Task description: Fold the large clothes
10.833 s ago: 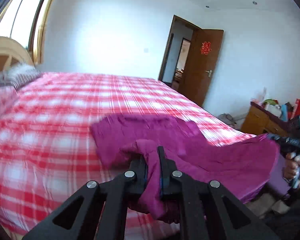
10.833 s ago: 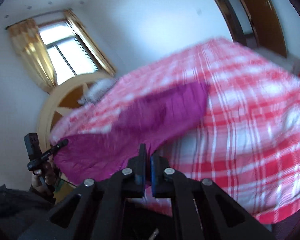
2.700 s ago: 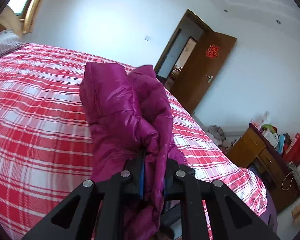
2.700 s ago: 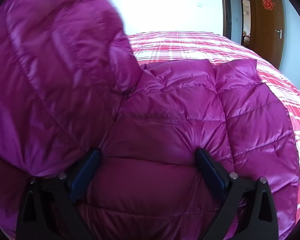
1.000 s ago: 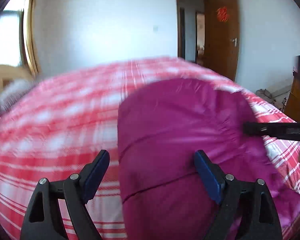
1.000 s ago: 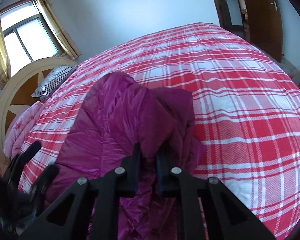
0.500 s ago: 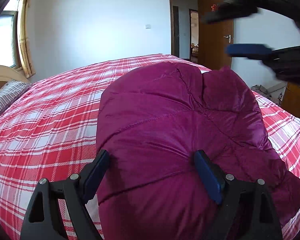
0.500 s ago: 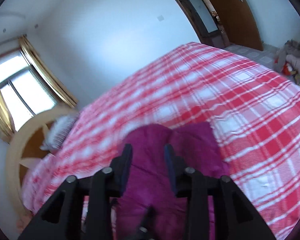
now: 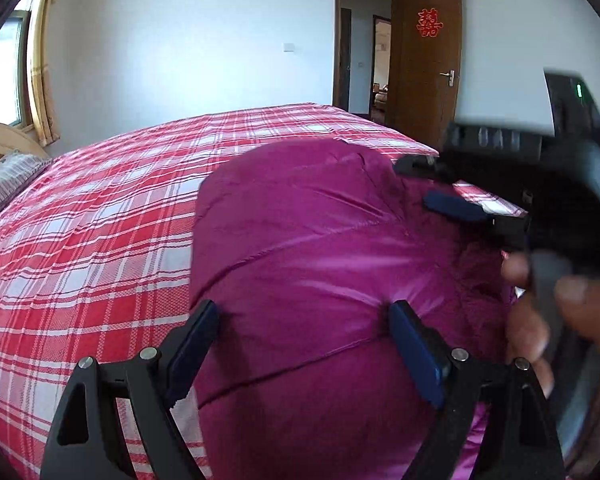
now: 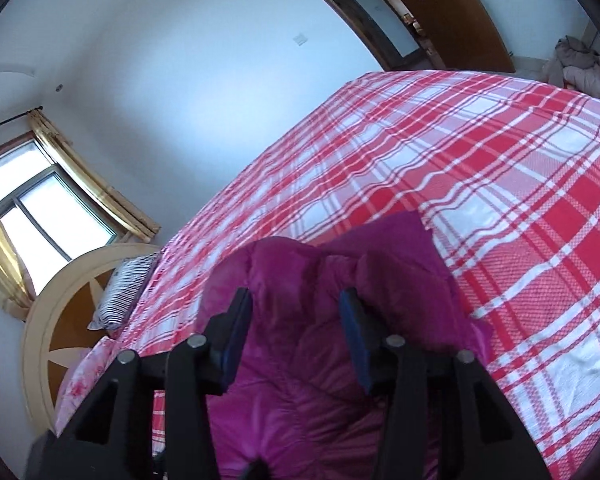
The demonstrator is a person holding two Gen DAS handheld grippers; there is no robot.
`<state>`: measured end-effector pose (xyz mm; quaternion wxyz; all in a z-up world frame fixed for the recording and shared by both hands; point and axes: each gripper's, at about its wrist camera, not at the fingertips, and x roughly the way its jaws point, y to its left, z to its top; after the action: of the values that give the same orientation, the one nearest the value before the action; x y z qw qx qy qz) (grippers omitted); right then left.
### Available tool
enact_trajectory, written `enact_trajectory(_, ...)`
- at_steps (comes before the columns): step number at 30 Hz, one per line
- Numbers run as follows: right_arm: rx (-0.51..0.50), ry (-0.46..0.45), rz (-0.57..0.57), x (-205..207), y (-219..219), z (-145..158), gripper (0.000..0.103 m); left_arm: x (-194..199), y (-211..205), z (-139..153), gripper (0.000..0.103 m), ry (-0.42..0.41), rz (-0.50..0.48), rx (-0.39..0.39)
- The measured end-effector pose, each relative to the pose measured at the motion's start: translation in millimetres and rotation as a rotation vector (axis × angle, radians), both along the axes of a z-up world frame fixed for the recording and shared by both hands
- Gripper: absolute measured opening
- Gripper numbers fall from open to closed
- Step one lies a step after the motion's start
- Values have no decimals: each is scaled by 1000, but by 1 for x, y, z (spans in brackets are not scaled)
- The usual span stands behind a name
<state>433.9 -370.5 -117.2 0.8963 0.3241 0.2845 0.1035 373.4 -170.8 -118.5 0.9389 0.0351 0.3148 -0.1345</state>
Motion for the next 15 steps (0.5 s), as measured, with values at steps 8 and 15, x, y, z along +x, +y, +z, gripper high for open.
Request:
enact_trajectory(8, -52, 9, -18, -2, -8, -14, 49, 36, 15, 43, 87, -64, 126, -15)
enact_trajectory(15, -131, 6, -36, -5, -4, -17, 49, 95, -1, 7, 87, 89, 216, 116)
